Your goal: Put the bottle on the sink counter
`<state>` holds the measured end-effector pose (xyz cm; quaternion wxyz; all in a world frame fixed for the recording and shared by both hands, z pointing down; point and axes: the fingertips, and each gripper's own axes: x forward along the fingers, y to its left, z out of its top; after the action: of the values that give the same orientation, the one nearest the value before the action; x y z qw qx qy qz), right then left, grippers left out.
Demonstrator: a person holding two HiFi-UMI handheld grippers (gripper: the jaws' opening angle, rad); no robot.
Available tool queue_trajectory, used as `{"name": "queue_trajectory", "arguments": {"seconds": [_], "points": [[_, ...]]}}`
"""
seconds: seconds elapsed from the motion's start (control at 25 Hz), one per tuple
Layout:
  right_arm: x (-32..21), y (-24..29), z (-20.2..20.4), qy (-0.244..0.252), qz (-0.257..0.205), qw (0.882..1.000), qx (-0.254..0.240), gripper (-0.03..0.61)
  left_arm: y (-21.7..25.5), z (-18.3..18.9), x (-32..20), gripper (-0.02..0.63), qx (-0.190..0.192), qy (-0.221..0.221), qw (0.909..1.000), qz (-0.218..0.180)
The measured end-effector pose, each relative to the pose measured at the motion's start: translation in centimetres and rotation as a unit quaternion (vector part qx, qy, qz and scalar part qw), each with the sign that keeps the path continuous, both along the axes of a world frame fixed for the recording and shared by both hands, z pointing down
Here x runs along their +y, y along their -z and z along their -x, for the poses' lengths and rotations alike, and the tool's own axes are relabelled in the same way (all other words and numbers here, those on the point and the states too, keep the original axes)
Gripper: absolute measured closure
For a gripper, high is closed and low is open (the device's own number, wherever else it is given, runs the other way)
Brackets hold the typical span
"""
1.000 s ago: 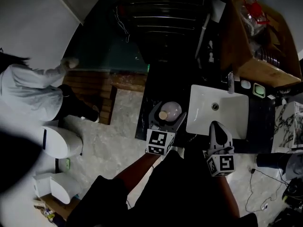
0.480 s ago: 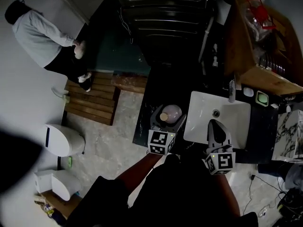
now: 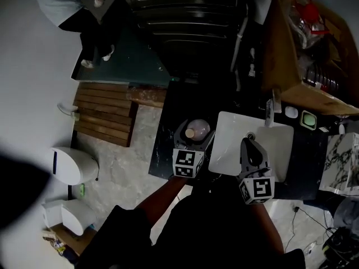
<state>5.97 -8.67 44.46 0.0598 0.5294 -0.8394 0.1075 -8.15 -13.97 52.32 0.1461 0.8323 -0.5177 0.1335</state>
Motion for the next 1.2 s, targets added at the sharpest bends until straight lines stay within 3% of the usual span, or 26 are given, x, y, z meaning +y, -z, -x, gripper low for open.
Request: {"name": "queue_trajectory", "arguments": {"seconds": [0.8,1.2], "points": [[-7.0,-2.5,-1.6,0.018,0.019,1.0,0.002,0.54,-3.4,-2.8,-9.0,0.213,-0.027,0.004,0.9996,0.008],[-11.5,-2.3,-2.5,-0.008,-0.002,1.0,0.002,0.54,-5.3,-4.3,-12.7,0.213,-0.036,-0.001,0.9992,0.018]]}}
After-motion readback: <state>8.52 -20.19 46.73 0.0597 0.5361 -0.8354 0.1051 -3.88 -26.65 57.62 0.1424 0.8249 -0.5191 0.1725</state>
